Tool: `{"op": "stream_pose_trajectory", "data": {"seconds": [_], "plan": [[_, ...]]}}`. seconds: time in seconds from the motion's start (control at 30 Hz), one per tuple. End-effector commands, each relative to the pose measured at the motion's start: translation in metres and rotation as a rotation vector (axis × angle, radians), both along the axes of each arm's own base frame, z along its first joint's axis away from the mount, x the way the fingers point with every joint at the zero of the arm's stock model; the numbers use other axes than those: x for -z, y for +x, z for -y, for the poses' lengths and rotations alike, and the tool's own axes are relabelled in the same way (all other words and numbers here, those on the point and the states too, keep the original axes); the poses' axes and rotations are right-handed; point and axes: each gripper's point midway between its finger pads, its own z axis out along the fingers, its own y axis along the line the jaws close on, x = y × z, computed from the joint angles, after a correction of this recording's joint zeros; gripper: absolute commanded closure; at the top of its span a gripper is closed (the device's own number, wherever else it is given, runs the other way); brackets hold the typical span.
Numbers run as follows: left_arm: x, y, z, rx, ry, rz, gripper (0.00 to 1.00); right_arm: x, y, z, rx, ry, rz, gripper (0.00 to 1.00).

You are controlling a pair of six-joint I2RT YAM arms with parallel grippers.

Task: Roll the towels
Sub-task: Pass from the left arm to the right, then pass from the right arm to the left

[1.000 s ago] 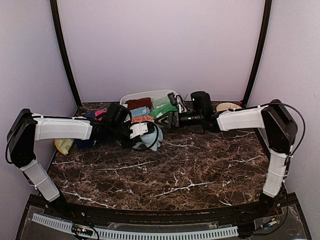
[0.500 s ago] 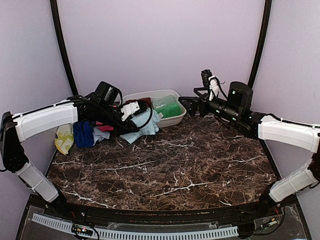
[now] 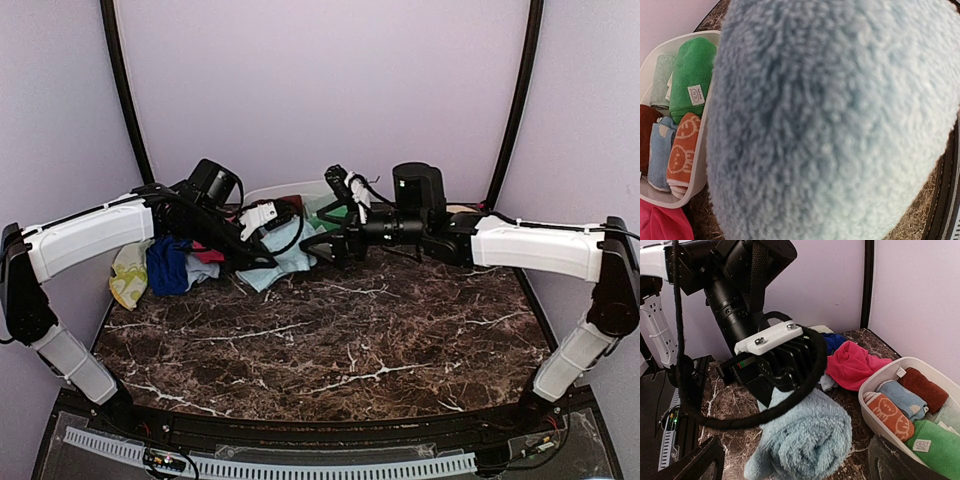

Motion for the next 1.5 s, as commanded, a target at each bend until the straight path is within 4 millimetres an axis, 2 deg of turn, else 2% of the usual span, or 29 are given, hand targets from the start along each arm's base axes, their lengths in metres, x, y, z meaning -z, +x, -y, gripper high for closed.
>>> {"op": "stream_pose_trajectory", "data": {"seconds": [0.0, 0.23, 0.37, 0.43, 0.47, 0.53, 0.57, 0.6, 0.63, 0.7, 0.77, 0.9, 0.93, 1.03, 1.23, 1.33, 1.47], "plan": [[-0.005, -0.005, -0.001, 0.023, -0.007, -0.002, 1.0, 0.001, -0.003, -0.022, -0.076, -0.041, 0.004, 0.0], [-0.002, -0.006, -0.004, 0.036, 0.005, 0.016, 1.0, 0.017, 0.0, -0.043, -0.15, -0.08, -0.046, 0.01], [-0.002, -0.007, -0.006, 0.044, 0.012, 0.034, 1.0, 0.025, 0.004, -0.05, -0.188, -0.111, -0.074, 0.16], [-0.004, -0.009, -0.006, 0.054, 0.012, 0.043, 1.0, 0.025, 0.008, -0.05, -0.197, -0.102, -0.094, 0.3], [-0.005, -0.01, -0.006, 0.059, 0.01, 0.047, 1.0, 0.025, 0.011, -0.05, -0.196, -0.096, -0.104, 0.41], [-0.006, -0.01, -0.007, 0.065, 0.011, 0.058, 1.0, 0.023, 0.015, -0.05, -0.197, -0.088, -0.107, 0.67], [-0.005, -0.009, -0.007, 0.067, 0.015, 0.066, 1.0, 0.024, 0.016, -0.05, -0.198, -0.09, -0.099, 0.89], [-0.004, -0.008, -0.008, 0.066, 0.019, 0.074, 1.0, 0.024, 0.018, -0.05, -0.193, -0.093, -0.086, 1.0], [-0.004, -0.006, -0.008, 0.065, 0.023, 0.084, 1.0, 0.023, 0.02, -0.049, -0.183, -0.096, -0.075, 1.0], [-0.002, 0.001, -0.008, 0.046, 0.031, 0.103, 0.87, 0.022, 0.025, -0.048, -0.153, -0.099, -0.052, 1.0], [-0.003, 0.015, -0.011, -0.018, 0.04, 0.141, 0.58, 0.021, 0.035, -0.043, -0.108, -0.109, -0.017, 1.0], [-0.027, 0.044, -0.021, -0.118, -0.01, 0.238, 0.09, 0.016, 0.075, -0.024, 0.047, -0.129, 0.071, 1.0], [-0.034, 0.052, -0.026, -0.141, -0.036, 0.223, 0.04, 0.014, 0.087, -0.018, 0.087, -0.129, 0.086, 1.0], [-0.045, 0.069, -0.041, -0.186, -0.082, 0.185, 0.02, 0.004, 0.125, 0.004, 0.17, -0.11, 0.103, 1.0], [-0.038, 0.085, -0.058, -0.23, -0.073, 0.201, 0.03, -0.016, 0.179, 0.025, 0.293, -0.023, 0.098, 1.0], [-0.035, 0.089, -0.06, -0.236, -0.059, 0.218, 0.03, -0.019, 0.193, 0.025, 0.322, 0.011, 0.136, 1.0], [-0.039, 0.093, -0.059, -0.213, -0.05, 0.248, 0.03, -0.014, 0.188, 0.011, 0.237, 0.001, 0.205, 1.0]]}}
